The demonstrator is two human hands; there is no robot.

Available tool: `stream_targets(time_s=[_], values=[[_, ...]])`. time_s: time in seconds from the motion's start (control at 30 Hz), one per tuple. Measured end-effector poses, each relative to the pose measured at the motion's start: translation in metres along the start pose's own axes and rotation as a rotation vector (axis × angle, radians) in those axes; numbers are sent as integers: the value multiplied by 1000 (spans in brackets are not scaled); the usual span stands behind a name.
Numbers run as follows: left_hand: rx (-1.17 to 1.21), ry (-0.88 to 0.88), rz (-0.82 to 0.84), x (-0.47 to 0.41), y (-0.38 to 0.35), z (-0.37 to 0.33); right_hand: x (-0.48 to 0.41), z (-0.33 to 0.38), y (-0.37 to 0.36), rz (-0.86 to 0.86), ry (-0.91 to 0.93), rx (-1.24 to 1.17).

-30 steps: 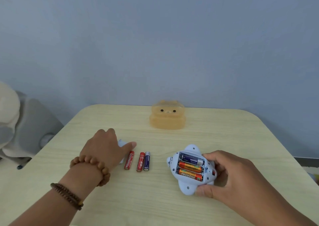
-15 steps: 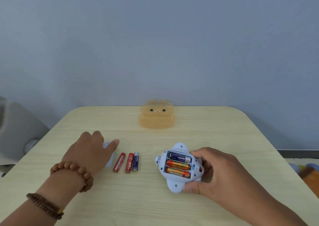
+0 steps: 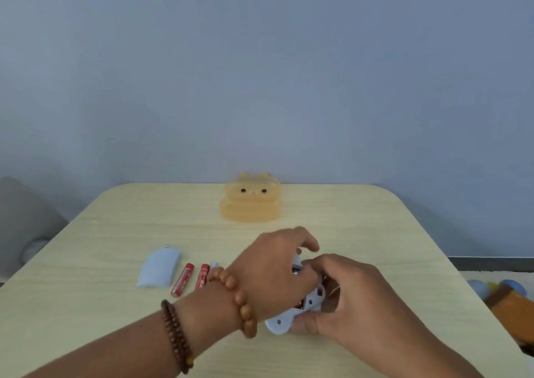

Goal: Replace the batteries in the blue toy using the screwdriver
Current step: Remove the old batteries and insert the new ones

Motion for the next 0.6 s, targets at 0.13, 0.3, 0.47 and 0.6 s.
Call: stream_targets(time_s=[0.13,0.3,0.47,0.6], values=[[100,-4,9,0,-4,3,-1,-3,-1,0,-15,-15],[128,-20,71,-1,-3,7,-3,-3,-3,-1,13,-17],[92,-45,-60,-16,25,20,-5,-8,-4,7,-12,-18],[-335,4,-82,-63,68,81,-7,-10,-5,21,-27,-15]])
Point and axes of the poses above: each hand's wrist, its own x-axis away from the middle knuckle, its own y-axis out of the back of the hand, z = x × y, the point moved 7 cm from there along -x, towards the middle knuckle, and after that the axes turned 5 degrees about -y, right-handed, at the moved point
